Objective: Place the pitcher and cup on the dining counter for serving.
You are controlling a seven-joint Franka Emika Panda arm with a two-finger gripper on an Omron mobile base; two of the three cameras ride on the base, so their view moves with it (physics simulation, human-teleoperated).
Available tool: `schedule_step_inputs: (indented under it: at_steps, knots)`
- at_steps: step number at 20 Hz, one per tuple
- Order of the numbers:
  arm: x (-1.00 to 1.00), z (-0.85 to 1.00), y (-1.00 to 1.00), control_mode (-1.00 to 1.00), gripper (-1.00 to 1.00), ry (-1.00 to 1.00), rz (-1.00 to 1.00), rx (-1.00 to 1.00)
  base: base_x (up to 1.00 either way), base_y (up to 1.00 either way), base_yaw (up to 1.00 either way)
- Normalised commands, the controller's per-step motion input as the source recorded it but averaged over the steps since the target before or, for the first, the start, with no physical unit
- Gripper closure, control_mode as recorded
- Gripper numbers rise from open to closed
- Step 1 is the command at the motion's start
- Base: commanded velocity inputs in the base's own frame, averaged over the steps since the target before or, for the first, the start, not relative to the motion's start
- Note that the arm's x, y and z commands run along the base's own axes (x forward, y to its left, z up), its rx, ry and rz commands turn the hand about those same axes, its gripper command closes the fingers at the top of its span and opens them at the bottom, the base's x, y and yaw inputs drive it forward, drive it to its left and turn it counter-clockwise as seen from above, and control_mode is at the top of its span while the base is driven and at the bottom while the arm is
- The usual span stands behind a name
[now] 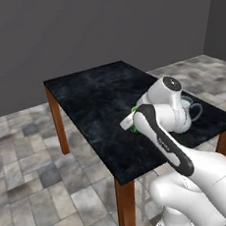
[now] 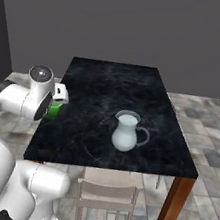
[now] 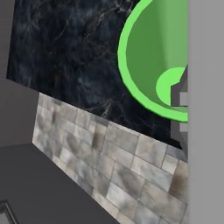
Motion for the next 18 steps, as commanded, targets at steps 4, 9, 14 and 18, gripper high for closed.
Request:
schedule_step_inputs:
  at_steps: [4,9,14,18]
  knots:
    - [0.60,0.00,0.06,-1.00,1.00,0.03,-0.09,-0.05,0.00,0.00,0.00]
    - [0.56,-0.09,0.00,-1.00,1.00,0.04,-0.08,-0.05,0.00,0.00,0.00]
    - [0.82,-0.24,0.00,-1.00,1.00,0.07,-0.07,-0.06,0.00,0.00,0.00]
    - [0.87,-0.19,0.00,-1.00,1.00,0.13,-0.05,-0.01,0.00,0.00,0.00]
